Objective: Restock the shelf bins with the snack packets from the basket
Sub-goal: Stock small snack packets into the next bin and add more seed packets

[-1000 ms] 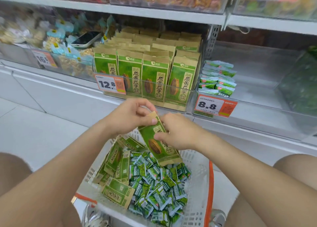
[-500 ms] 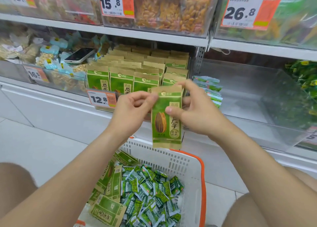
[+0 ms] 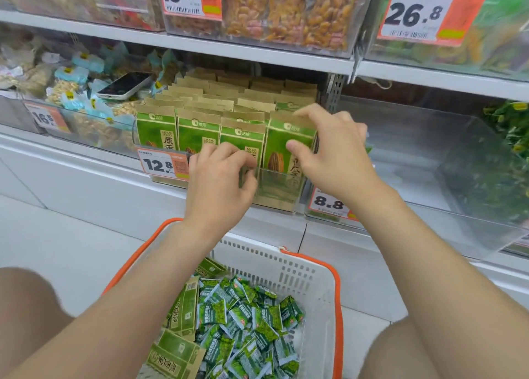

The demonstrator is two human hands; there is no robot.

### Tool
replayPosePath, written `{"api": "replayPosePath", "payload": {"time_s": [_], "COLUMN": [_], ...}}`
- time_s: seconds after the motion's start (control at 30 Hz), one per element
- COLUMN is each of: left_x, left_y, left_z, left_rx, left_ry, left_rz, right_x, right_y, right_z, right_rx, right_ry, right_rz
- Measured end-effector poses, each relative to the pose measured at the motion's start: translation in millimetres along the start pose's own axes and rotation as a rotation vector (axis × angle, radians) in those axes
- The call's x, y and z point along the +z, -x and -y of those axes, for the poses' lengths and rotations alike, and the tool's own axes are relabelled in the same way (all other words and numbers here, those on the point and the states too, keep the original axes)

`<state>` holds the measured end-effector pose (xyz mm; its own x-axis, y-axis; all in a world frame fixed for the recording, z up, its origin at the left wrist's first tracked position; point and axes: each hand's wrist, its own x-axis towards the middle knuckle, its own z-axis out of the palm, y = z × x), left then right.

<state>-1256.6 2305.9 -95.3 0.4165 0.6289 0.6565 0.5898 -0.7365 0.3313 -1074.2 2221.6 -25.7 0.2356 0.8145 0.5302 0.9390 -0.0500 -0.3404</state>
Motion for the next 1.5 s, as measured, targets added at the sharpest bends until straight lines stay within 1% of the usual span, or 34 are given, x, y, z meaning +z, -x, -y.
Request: {"api": "replayPosePath", "payload": {"time_s": [0.03, 0.07, 0.17, 0.27, 0.37, 0.5, 0.6, 0.67, 0.7, 0.8, 0.87, 0.93, 1.0, 1.07, 1.1, 1.13, 1.17, 1.2, 1.23, 1.27, 1.33, 1.4, 1.43, 1.5], "left_x": [0.2, 0.4, 0.8, 1.8, 3.4, 6.4, 7.1, 7.5, 7.6, 8.2, 8.0, 7.4, 6.9, 6.1, 5.5, 5.4, 5.3, 6.7, 8.8, 13.5, 26.0, 34.8, 38.1, 44.3], "left_y": [-0.5, -1.2, -2.7, -2.5, -2.2, -1.6, -2.1, -2.5, -2.4, -2.0, -1.8, -1.5, -1.4, 0.2, 2.1, 5.3, 9.8, 16.0, 22.6, 30.3, 48.5, 68.2, 79.3, 102.4], "left_z": [0.0, 0.5, 2.3, 4.1, 6.0, 5.6, 5.3, 5.2, 5.1, 5.8, 6.2, 5.9, 5.8, 7.2, 8.0, 9.0, 9.7, 12.0, 16.1, 23.4, 44.4, 66.1, 76.3, 95.0], "left_rx": [-0.003, -0.008, -0.023, -0.025, -0.025, -0.031, -0.034, -0.032, -0.033, -0.036, -0.033, -0.028, -0.022, 0.003, 0.03, 0.057, 0.069, 0.061, 0.025, -0.03, -0.182, -0.324, -0.365, -0.392], "left_ry": [-0.002, 0.0, 0.003, 0.01, 0.021, 0.034, 0.037, 0.043, 0.045, 0.049, 0.05, 0.046, 0.048, 0.071, 0.094, 0.122, 0.139, 0.137, 0.114, 0.078, -0.032, -0.161, -0.226, -0.351], "left_rz": [-0.004, -0.008, -0.002, 0.002, -0.004, -0.014, -0.017, -0.016, -0.016, -0.016, -0.015, -0.016, -0.018, -0.034, -0.054, -0.084, -0.114, -0.129, -0.114, -0.055, 0.192, 0.463, 0.577, 0.758], "right_x": [1.9, 2.4, -2.4, -8.6, -4.4, 8.3, 14.1, 15.2, 15.1, 14.2, 16.2, 18.1, 17.3, 15.4, 14.8, 15.1, 16.6, 19.7, 24.1, 30.1, 44.9, 63.1, 74.6, 97.3], "right_y": [-4.5, -8.9, -24.1, -36.5, -41.2, -43.3, -44.3, -44.7, -45.1, -43.1, -38.2, -29.3, -18.4, -7.8, -2.4, 3.1, 9.5, 16.6, 24.1, 31.2, 45.5, 59.3, 65.7, 76.2], "right_z": [-0.5, -0.9, -3.1, -6.1, -7.6, -4.4, 2.8, 5.0, 4.3, -0.6, -5.2, -8.1, -6.6, 1.6, 8.6, 16.6, 26.2, 34.9, 43.4, 50.3, 59.4, 63.6, 64.4, 65.1], "right_rx": [0.013, 0.034, 0.066, 0.012, -0.028, 0.015, 0.035, 0.013, -0.006, -0.015, -0.026, -0.043, -0.05, -0.076, -0.109, -0.151, -0.194, -0.23, -0.247, -0.26, -0.271, -0.293, -0.306, -0.314], "right_ry": [0.094, 0.14, 0.158, 0.202, 0.298, 0.408, 0.371, 0.337, 0.335, 0.347, 0.344, 0.339, 0.314, 0.246, 0.192, 0.131, 0.086, 0.069, 0.089, 0.128, 0.215, 0.291, 0.316, 0.347], "right_rz": [0.044, 0.092, 0.204, 0.309, 0.351, 0.278, 0.173, 0.116, 0.132, 0.275, 0.272, 0.214, 0.095, -0.064, -0.117, -0.117, -0.059, 0.042, 0.169, 0.302, 0.591, 0.824, 0.895, 1.003]}}
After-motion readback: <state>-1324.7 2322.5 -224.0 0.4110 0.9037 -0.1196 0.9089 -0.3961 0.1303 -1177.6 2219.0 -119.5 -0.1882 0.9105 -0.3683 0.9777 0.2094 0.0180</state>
